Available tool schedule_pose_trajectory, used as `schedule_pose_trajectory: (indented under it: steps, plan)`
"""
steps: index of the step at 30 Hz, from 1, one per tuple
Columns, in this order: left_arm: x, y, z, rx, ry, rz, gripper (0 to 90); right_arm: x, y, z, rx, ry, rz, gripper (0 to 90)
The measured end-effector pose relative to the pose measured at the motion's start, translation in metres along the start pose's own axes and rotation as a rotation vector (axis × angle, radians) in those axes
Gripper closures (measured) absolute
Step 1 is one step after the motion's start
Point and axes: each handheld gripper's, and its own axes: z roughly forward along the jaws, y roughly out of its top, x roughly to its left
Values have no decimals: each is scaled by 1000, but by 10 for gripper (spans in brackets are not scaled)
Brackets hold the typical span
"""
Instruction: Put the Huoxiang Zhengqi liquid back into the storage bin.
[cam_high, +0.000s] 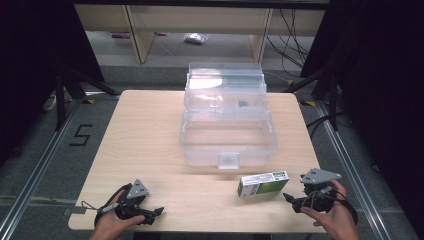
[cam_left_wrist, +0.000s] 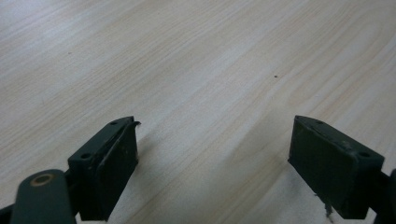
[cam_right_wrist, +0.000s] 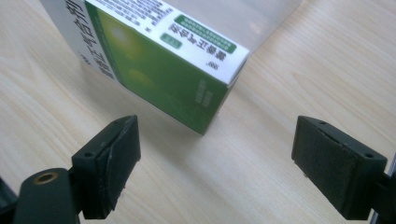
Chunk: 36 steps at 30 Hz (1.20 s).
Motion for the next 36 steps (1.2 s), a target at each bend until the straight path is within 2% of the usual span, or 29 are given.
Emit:
schedule_pose_trajectory:
  steps: [4, 7, 9, 10, 13, 16, 18, 20, 22, 23, 25, 26, 27, 29, 31, 36]
  plan:
    - [0, 0, 0, -1, -3, -12, 150, -2, 6, -4, 8, -2, -33, 168]
    - [1, 0, 0, 2, -2, -2, 151, -3, 14, -9, 12, 8, -54, 168]
    - [0, 0, 0, -1, -2, -4, 150, 0, 17, -9, 5, 4, -41, 167]
    - [0, 0, 0, 1, -2, -2, 150, -2, 20, -11, 16, 9, -66, 165]
    - [0, 0, 0, 0, -4, -12, 150, -1, 27, -12, 14, 14, -81, 166]
    - [0, 0, 0, -1, -3, -3, 150, -1, 31, -12, 19, 20, -95, 166]
    - [0, 0, 0, -2, -2, -3, 150, 0, 40, -10, 30, 31, -131, 166]
    - [0, 0, 0, -2, -3, -2, 150, 4, 45, -9, 39, 45, -141, 168]
    - [0, 0, 0, -1, -5, -12, 150, 5, 52, -7, 53, 53, -190, 169]
    - [0, 0, 0, -1, -4, -10, 150, 7, 56, -6, 65, 58, -197, 171]
    - [0, 0, 0, -4, -10, -14, 150, 9, 62, -2, 60, 61, -236, 172]
    - [0, 0, 0, -1, -3, -1, 150, 11, 64, 0, 49, 67, -239, 174]
    - [0, 0, 0, -2, -3, -2, 150, 11, 68, 0, 72, 80, -262, 176]
    - [1, 0, 0, 7, -5, 0, 150, 13, 73, 3, 95, 113, -254, 176]
    - [1, 0, 0, 3, -4, 0, 151, 15, 75, 6, 95, 116, -254, 179]
    - [1, 0, 0, 3, -7, -2, 151, 20, 85, 19, 139, 138, -303, 187]
